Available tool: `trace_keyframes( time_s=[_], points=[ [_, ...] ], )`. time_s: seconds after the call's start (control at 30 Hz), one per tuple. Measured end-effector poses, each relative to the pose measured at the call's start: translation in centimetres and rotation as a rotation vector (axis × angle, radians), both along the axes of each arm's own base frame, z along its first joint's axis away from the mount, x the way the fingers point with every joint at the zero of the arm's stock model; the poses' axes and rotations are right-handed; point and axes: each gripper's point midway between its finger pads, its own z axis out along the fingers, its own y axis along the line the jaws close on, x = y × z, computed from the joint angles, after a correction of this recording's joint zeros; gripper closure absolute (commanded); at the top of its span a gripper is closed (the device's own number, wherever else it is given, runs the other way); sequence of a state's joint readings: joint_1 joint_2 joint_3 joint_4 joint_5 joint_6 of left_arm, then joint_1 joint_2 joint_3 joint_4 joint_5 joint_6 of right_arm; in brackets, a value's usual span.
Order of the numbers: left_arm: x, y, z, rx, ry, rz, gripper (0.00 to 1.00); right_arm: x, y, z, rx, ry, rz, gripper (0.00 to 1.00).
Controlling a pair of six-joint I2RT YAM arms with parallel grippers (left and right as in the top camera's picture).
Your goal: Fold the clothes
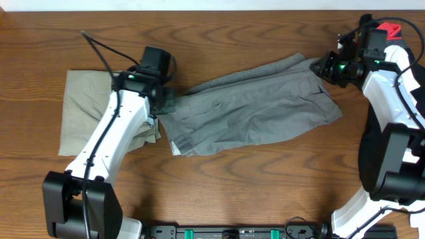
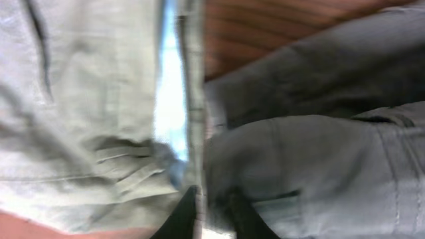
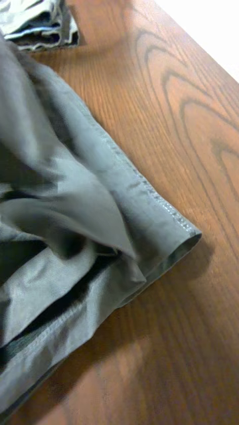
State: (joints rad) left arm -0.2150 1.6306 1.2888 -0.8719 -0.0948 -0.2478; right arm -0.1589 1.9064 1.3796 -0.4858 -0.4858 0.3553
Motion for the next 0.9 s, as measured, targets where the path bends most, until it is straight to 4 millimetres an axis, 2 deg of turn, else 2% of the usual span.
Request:
trace_keyframes(
  time_s=[0.07,0.1,0.2,0.33,0.47,0.6,0.67,0.77,0.9],
  points=[
    [0.0,1.1,0.0,0.013,0.002,0.035,0.41,0.1,-0.1,-0.6,-0.001,0.007,-0.001,0.44],
    [-0.1,1.5,0.0,0.018,0.006,0.043,0.39,0.1,-0.2,-0.7,-0.003,0.01,-0.003,0.43],
    [-0.7,2.4,-0.1,0.031,0.032,0.071,0.38,-0.4,-0.6,-0.8,-0.013,0.022,0.006,0.39],
    [-2.1,2.7,0.2,0.04,0.071,0.072,0.39,-2.9,-2.7,-1.4,-0.021,0.108,-0.002,0.38],
    [-3.1,1.2,1.3,-0.029,0.07,0.029,0.39,-6.9,-5.5,-0.4,-0.01,0.211,-0.053,0.37],
    [-3.8,-2.2,1.5,-0.106,0.078,-0.073,0.38,-10.8,-5.9,0.4,-0.004,0.331,-0.071,0.27],
    [-4.4,-3.7,0.7,-0.125,0.095,-0.122,0.36,-11.7,-5.6,0.0,-0.033,0.371,-0.059,0.21],
    [-5.5,-5.4,-1.6,-0.137,0.128,-0.182,0.34,-12.0,-5.2,-1.7,-0.074,0.387,-0.054,0.21],
    [-7.0,-5.6,-5.2,-0.134,0.199,-0.196,0.35,-12.4,-4.7,-4.6,-0.087,0.389,-0.078,0.26]
  ],
)
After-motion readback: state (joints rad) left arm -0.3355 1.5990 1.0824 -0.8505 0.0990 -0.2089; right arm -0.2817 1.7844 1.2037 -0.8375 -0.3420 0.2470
